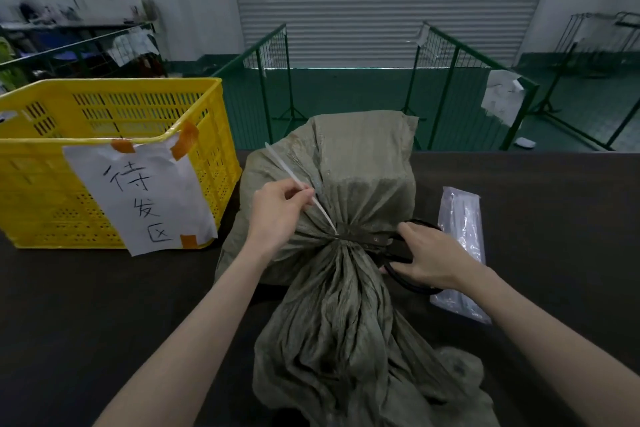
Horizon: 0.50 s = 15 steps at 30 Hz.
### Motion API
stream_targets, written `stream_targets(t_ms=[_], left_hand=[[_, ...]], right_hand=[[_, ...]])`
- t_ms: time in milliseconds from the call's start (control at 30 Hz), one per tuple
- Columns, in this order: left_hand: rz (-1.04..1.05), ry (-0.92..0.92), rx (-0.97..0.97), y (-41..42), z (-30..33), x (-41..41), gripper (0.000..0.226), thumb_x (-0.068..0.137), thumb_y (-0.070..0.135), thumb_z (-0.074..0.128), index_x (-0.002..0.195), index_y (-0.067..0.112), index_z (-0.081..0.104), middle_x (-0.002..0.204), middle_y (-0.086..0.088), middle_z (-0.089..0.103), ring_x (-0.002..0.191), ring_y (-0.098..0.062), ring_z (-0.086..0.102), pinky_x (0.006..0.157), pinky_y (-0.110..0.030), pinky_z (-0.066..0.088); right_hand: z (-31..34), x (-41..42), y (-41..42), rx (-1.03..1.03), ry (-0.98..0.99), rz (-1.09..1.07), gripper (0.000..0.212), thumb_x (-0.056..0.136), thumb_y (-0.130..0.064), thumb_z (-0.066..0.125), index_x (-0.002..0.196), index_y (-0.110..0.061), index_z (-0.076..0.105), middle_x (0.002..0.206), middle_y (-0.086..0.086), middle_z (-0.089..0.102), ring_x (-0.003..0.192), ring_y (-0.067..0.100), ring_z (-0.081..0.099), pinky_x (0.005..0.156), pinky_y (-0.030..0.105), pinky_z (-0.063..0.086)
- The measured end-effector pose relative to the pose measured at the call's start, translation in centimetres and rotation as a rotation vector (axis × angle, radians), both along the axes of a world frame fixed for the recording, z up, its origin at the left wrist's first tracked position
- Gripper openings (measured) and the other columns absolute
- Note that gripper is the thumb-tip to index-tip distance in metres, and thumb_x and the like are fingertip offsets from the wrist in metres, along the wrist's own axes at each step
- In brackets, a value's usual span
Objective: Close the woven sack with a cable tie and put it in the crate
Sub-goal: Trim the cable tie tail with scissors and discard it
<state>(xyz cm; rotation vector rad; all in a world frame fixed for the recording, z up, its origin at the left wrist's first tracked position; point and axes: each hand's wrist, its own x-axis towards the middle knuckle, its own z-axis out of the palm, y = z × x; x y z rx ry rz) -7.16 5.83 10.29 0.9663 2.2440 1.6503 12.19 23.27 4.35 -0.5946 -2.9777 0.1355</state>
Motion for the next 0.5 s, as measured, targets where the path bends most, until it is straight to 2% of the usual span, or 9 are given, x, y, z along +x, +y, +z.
stream_targets(t_ms=[133, 200, 333, 500], left_hand=[[-0.037, 0.029, 0.002, 0.2, 0.8, 0.8, 0.018, 0.087, 0.014, 0.065, 0.071, 0.019, 0.070, 0.071, 0.004, 0.071, 0.060, 0.000, 0.062, 0.069, -0.016, 0.051], [-0.053, 0.039, -0.009, 0.3, 1.0, 0.9, 0.019, 0.086, 0.014, 0.066, 0.069, 0.020, 0.070, 0.074, 0.004, 0.071, 0.062, -0.001, 0.063, 0.068, -0.014, 0.051], [-0.095, 0.012, -0.003, 0.3, 1.3, 0.8, 0.018, 0.086, 0.011, 0.065, 0.071, 0.018, 0.071, 0.075, -0.002, 0.073, 0.068, -0.012, 0.066, 0.073, -0.026, 0.056], [-0.096, -0.013, 0.003, 0.4, 1.6, 0.7, 0.013, 0.086, 0.009, 0.066, 0.075, 0.012, 0.073, 0.078, -0.006, 0.074, 0.066, -0.011, 0.065, 0.074, -0.029, 0.057]], right_hand=[[0.0, -1.4, -0.4, 0.068, -0.073, 0.009, 0.049, 0.083, -0.058, 0.052, 0.103, -0.014, 0.044, 0.109, 0.003, 0.058, 0.100, 0.024, 0.057, 0.077, 0.036, 0.047], [0.1, -1.8, -0.5, 0.078, -0.089, 0.017, 0.048, 0.084, -0.058, 0.051, 0.102, -0.014, 0.045, 0.107, 0.004, 0.058, 0.098, 0.025, 0.058, 0.076, 0.037, 0.047], [0.2, -2.6, -0.3, 0.067, -0.112, 0.041, 0.048, 0.085, -0.060, 0.046, 0.099, -0.014, 0.045, 0.105, 0.004, 0.059, 0.096, 0.027, 0.059, 0.076, 0.040, 0.049], [0.1, -3.0, -0.6, 0.047, -0.211, 0.052, 0.050, 0.091, -0.058, 0.040, 0.107, -0.010, 0.045, 0.114, 0.010, 0.060, 0.102, 0.034, 0.059, 0.080, 0.041, 0.046]])
